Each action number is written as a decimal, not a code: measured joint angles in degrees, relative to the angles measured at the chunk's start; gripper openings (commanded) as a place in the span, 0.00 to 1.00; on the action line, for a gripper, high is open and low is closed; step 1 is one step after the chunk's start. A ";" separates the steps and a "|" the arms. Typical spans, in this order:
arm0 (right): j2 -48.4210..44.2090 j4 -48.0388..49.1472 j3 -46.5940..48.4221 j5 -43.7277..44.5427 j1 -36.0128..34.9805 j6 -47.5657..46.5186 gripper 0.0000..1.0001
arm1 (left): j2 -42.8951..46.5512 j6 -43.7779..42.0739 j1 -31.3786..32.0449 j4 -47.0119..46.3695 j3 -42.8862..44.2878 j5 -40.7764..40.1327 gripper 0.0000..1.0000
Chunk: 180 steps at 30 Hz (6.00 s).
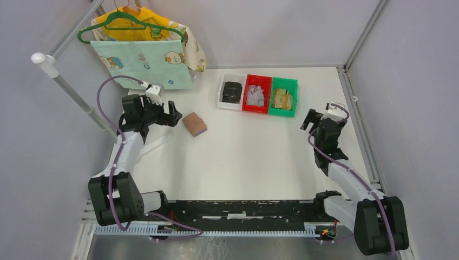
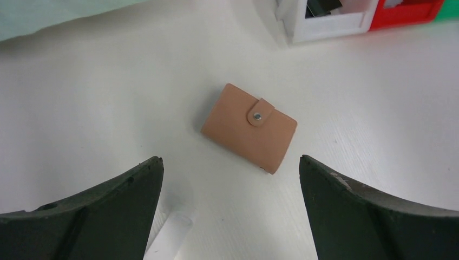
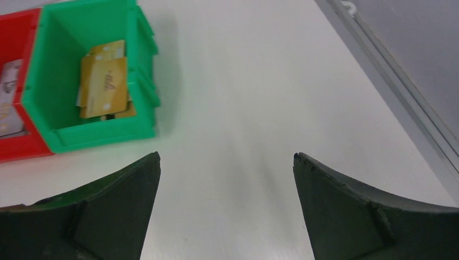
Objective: Take the credit cards out of the card holder
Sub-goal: Move the storage box to the center of the board, then adjust the storage box at the center of the board, then pick up the card holder from the center of the board, then open the card holder.
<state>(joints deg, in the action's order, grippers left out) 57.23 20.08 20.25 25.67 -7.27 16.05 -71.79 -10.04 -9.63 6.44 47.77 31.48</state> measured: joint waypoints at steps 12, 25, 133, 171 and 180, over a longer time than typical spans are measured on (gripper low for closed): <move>22.10 -10.75 26.38 -4.15 -14.88 -0.66 0.92 | -5.60 -4.79 14.12 13.25 2.73 -0.96 1.00; 51.39 -21.38 57.11 -1.60 -17.66 -2.93 0.79 | -11.80 -5.35 13.84 15.52 7.74 -2.93 1.00; 52.09 -18.80 43.63 -22.64 -49.00 10.08 0.45 | -1.79 -24.28 16.39 44.92 9.44 12.66 0.96; 20.26 -3.45 29.64 -39.23 -44.96 10.40 0.00 | 4.55 -25.66 16.39 50.34 9.16 28.22 1.00; 11.93 -7.13 30.32 -47.69 -44.19 4.46 0.00 | 4.39 -30.88 16.39 57.96 15.89 35.80 1.00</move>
<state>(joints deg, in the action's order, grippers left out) 69.17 12.95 50.57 -22.02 -51.46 20.51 -67.40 -40.93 6.76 64.40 63.66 67.29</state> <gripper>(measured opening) 0.010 0.993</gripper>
